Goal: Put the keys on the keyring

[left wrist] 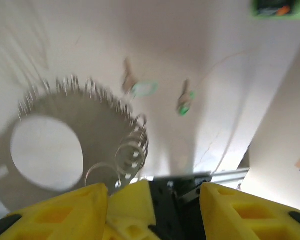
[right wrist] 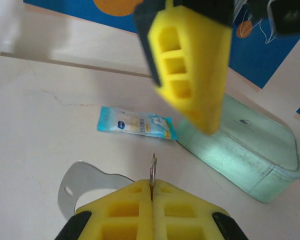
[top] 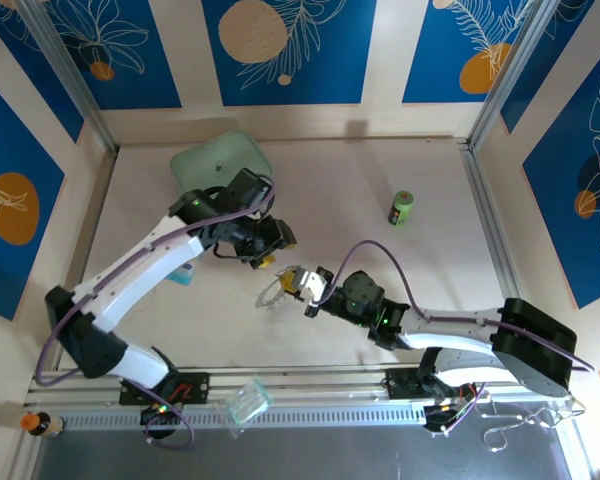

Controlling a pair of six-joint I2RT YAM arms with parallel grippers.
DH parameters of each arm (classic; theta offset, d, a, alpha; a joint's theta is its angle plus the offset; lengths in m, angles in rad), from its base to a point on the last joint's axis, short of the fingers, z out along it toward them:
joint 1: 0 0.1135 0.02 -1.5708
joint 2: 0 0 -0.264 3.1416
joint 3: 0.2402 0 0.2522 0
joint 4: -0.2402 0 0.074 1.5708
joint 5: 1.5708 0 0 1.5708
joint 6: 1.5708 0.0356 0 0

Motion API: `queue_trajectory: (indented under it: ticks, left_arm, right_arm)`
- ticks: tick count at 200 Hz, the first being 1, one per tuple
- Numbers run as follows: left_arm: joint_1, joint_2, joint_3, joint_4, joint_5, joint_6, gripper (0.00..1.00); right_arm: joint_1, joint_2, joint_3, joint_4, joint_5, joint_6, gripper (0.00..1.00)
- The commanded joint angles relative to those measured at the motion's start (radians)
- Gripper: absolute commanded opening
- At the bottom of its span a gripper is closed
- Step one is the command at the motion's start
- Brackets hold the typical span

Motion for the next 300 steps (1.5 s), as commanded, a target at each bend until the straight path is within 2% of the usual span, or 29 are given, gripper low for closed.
queue_trajectory:
  ticks: [1, 12, 26, 41, 56, 77, 121, 148, 181, 189, 219, 238, 247, 264, 300]
  left_arm:
    - [-0.001, -0.117, -0.130, 0.272, -0.232, 0.298, 0.48]
    - [0.000, -0.186, -0.231, 0.390, -0.286, 0.447, 0.47]
    - [-0.001, -0.279, -0.368, 0.553, -0.299, 0.659, 0.46]
    - [-0.001, -0.389, -0.520, 0.723, -0.246, 0.916, 0.47]
    - [-0.001, -0.486, -0.655, 0.833, -0.208, 1.108, 0.44]
    - [0.002, -0.562, -0.781, 0.876, -0.158, 1.308, 0.32]
    - [0.002, -0.577, -0.860, 0.847, 0.141, 1.557, 0.25]
    - [0.002, -0.528, -0.864, 0.839, 0.332, 1.621, 0.17]
    - [0.003, -0.476, -0.863, 0.839, 0.461, 1.608, 0.04]
    - [0.002, -0.465, -0.858, 0.828, 0.484, 1.606, 0.00]
    - [0.003, -0.426, -0.834, 0.757, 0.542, 1.605, 0.00]
    - [0.003, -0.405, -0.828, 0.742, 0.532, 1.599, 0.00]
    - [0.003, -0.400, -0.828, 0.752, 0.512, 1.591, 0.12]
    - [0.002, -0.400, -0.834, 0.789, 0.497, 1.577, 0.25]
    - [0.001, -0.408, -0.853, 0.877, 0.510, 1.544, 0.39]
  right_arm:
    - [-0.033, -0.058, 0.009, -0.034, -0.105, 0.057, 0.00]
    - [-0.051, -0.078, 0.015, -0.079, -0.144, 0.076, 0.00]
    - [-0.076, -0.098, 0.016, -0.118, -0.188, 0.098, 0.00]
    - [-0.104, -0.115, 0.009, -0.141, -0.233, 0.126, 0.00]
    - [-0.124, -0.127, -0.002, -0.153, -0.266, 0.144, 0.00]
    - [-0.151, -0.148, -0.022, -0.154, -0.324, 0.155, 0.00]
    - [-0.203, -0.229, -0.028, -0.240, -0.427, 0.150, 0.00]
    - [-0.208, -0.262, -0.015, -0.295, -0.445, 0.141, 0.00]
    - [-0.208, -0.275, -0.006, -0.328, -0.451, 0.146, 0.00]
    - [-0.207, -0.277, -0.004, -0.331, -0.451, 0.148, 0.00]
    - [-0.203, -0.278, 0.002, -0.341, -0.456, 0.146, 0.00]
    - [-0.199, -0.279, 0.005, -0.343, -0.462, 0.146, 0.00]
    - [-0.196, -0.280, 0.006, -0.345, -0.465, 0.145, 0.00]
    - [-0.191, -0.281, 0.008, -0.350, -0.467, 0.143, 0.00]
    - [-0.182, -0.285, 0.010, -0.354, -0.466, 0.143, 0.00]
